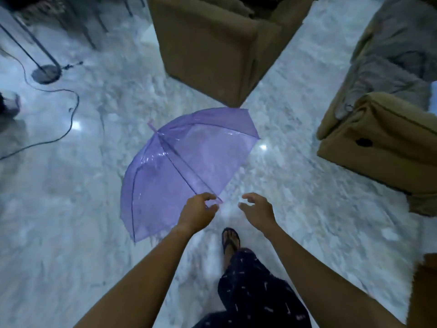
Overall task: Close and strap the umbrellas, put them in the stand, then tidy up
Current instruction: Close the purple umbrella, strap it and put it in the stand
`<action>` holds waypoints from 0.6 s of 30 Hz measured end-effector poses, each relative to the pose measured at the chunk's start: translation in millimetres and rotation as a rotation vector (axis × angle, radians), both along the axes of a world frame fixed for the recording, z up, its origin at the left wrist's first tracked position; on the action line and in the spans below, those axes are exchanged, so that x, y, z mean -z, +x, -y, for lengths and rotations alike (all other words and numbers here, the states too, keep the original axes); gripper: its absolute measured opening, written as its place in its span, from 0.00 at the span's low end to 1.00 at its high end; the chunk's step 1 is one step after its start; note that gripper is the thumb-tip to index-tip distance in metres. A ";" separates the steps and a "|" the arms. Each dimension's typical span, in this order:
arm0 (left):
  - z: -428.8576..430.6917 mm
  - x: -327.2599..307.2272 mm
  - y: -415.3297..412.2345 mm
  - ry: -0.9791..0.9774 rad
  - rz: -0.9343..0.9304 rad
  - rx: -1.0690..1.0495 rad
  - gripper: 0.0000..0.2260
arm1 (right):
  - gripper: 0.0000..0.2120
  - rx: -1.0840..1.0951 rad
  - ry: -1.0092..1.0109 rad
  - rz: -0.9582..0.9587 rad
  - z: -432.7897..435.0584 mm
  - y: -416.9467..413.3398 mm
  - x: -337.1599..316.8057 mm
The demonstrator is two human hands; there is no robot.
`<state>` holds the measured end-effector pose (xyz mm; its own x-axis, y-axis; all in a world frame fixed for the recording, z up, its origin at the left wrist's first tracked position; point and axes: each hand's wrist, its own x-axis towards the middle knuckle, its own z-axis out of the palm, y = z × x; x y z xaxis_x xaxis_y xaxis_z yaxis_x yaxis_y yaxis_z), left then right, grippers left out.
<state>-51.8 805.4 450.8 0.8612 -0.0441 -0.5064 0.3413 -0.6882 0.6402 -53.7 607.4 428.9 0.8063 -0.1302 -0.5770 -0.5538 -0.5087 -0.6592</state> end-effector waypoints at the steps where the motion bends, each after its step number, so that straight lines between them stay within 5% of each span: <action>1: 4.2 3.3 14.2 0.011 -0.033 -0.032 0.14 | 0.16 -0.047 -0.031 -0.039 7.3 22.1 1.8; 8: 20.3 1.1 78.0 0.010 -0.111 -0.246 0.14 | 0.16 -0.367 -0.118 -0.119 31.3 132.5 7.5; 16: 68.4 24.7 56.3 -0.092 -0.131 -0.434 0.01 | 0.16 -0.496 -0.056 -0.148 59.3 149.1 17.4; 18: 86.4 39.0 47.1 -0.143 -0.126 -0.480 0.06 | 0.15 -0.550 -0.048 -0.143 71.6 149.4 24.3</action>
<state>-4.6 719.1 411.9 0.7340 0.2649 -0.6254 0.6779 -0.3434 0.6500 95.7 535.8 404.6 0.6772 0.2577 -0.6892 -0.2812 -0.7749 -0.5661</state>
